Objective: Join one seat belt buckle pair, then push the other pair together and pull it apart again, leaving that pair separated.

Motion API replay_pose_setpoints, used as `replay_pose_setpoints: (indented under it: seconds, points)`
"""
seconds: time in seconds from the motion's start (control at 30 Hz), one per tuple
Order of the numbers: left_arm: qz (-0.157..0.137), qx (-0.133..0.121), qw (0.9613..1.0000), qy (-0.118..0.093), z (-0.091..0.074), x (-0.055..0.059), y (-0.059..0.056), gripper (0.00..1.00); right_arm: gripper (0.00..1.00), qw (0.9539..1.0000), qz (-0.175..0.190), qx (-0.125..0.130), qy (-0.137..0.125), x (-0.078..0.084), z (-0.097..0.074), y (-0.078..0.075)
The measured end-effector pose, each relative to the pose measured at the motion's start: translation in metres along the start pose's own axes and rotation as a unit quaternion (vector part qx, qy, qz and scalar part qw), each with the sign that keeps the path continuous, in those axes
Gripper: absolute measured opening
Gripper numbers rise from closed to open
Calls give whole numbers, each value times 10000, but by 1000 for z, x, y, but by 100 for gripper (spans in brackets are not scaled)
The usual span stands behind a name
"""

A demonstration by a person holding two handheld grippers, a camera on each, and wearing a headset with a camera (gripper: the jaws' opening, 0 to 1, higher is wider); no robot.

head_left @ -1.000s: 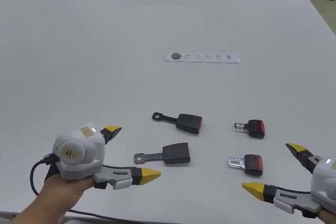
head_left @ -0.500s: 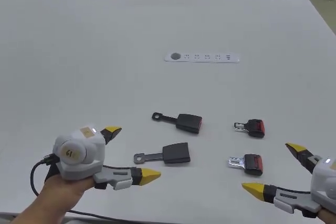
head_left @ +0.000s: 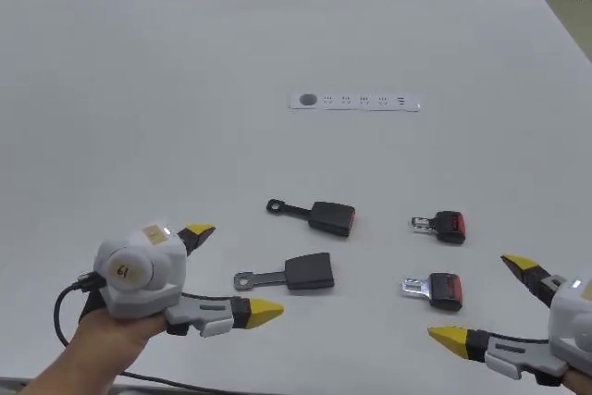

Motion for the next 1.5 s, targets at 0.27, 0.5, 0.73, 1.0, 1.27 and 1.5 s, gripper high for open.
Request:
replay_pose_setpoints:
  seconds: [0.27,0.5,0.73,1.0,1.27,1.5]
  points:
    - [26,47,10000,55,5,0,1,100,98,9999,-10,-81,64,0,2,-2]
    - [61,97,9999,98,12,-1,0,100,97,9997,-63,-177,150,2,5,-4]
    - [51,160,9998,130,18,0,0,100,97,9991,-158,-295,256,3,8,-7]
    - [85,222,9996,167,28,-4,4,100,95,9982,-209,-415,369,2,13,-11]
    - [139,291,9992,236,39,0,4,100,92,9970,-230,-555,485,7,19,-15]
    - [146,350,9988,325,47,3,6,100,92,9960,-252,-624,582,8,22,-19]
Point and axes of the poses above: the centre of the closed fingertips' face, and the gripper's own axes: z roughly forward along the fingers, y roughly to its left, x roughly out of its underside, the point moved 7 cm from there along -z, roughly backward along the fingers, and after that the axes turned 2 degrees about -y, right-handed, at the moved point
